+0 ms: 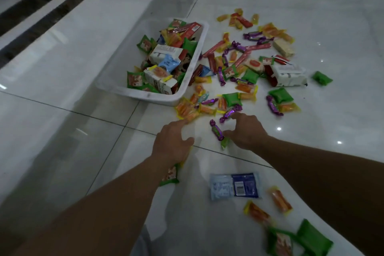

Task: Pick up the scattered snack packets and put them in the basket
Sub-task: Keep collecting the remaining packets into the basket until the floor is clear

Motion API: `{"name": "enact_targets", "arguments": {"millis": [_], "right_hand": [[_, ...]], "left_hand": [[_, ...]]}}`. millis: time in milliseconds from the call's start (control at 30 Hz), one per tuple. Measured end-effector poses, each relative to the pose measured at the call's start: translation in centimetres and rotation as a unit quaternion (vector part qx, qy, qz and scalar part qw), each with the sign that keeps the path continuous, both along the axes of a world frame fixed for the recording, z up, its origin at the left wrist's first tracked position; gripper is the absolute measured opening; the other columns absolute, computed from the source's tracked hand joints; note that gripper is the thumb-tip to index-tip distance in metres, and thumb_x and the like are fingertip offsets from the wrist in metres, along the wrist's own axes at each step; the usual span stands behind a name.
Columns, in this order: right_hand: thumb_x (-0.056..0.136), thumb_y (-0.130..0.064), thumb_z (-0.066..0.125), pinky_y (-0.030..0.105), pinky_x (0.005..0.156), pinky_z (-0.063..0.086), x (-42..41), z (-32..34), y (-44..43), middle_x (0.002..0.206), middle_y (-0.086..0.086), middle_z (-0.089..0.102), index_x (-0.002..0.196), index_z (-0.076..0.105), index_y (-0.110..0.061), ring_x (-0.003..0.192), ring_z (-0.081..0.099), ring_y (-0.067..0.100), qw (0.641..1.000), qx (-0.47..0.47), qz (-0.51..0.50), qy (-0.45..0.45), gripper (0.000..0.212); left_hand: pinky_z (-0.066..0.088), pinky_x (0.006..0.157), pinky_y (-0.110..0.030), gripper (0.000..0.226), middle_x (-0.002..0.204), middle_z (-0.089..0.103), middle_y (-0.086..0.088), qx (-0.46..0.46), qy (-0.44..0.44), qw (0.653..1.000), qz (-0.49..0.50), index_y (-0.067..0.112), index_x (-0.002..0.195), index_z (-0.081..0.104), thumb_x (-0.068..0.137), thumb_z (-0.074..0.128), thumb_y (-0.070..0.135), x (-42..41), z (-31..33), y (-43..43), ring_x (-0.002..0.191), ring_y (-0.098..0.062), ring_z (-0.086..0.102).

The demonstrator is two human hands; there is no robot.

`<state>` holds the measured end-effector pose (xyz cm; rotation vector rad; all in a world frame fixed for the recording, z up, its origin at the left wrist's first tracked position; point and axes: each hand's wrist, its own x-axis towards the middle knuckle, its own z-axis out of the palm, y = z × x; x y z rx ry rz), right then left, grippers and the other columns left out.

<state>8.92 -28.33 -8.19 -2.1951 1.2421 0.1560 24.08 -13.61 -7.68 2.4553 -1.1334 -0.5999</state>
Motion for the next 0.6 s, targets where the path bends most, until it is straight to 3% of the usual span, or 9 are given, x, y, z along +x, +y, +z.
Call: {"name": "enact_targets", "arguments": {"millis": [233,367,433,600], "right_hand": [[0.083,-0.046,0.067,0.039,0.095,0.046,3.1,-3.3,1.6,0.125,0.02,0.048,0.131,0.048,-0.015,0.116,0.05,0.036,1.0,0.0,0.007,0.03,0.06],[0.089,-0.028,0.061,0.039,0.084,0.05,4.6,-4.4,2.1,0.116,0.019,0.054,0.112,0.061,-0.01,0.105,0.054,0.036,0.999,-0.043,0.003,0.01,0.029],[0.089,-0.024,0.057,0.037,0.079,0.049,5.0,-4.7,2.1,0.11,0.019,0.058,0.106,0.062,-0.008,0.101,0.056,0.036,0.999,-0.054,0.007,0.005,0.023],[0.075,-0.025,0.074,0.031,0.068,0.046,5.1,-4.0,1.8,0.098,0.017,0.063,0.096,0.063,-0.007,0.094,0.061,0.033,0.999,-0.02,-0.007,0.024,0.03]], "left_hand": [[0.033,0.104,-0.031,0.055,0.142,0.046,0.004,0.035,0.0,0.999,0.014,0.028,0.138,0.045,0.087,0.062,0.037,2.0,-2.3,3.6,0.128,-0.017,0.04],[0.033,0.104,-0.032,0.055,0.143,0.043,0.001,0.047,0.006,0.999,0.011,0.027,0.14,0.041,0.089,0.059,0.035,2.4,-2.8,4.9,0.128,-0.018,0.039],[0.034,0.103,-0.032,0.054,0.142,0.043,0.002,0.056,0.005,0.998,0.017,0.028,0.14,0.041,0.089,0.059,0.037,2.5,-3.0,5.3,0.128,-0.017,0.04],[0.037,0.104,-0.036,0.057,0.14,0.043,-0.001,0.077,0.011,0.996,0.043,0.026,0.14,0.041,0.088,0.061,0.037,2.5,-3.6,6.0,0.126,-0.018,0.042]]}}
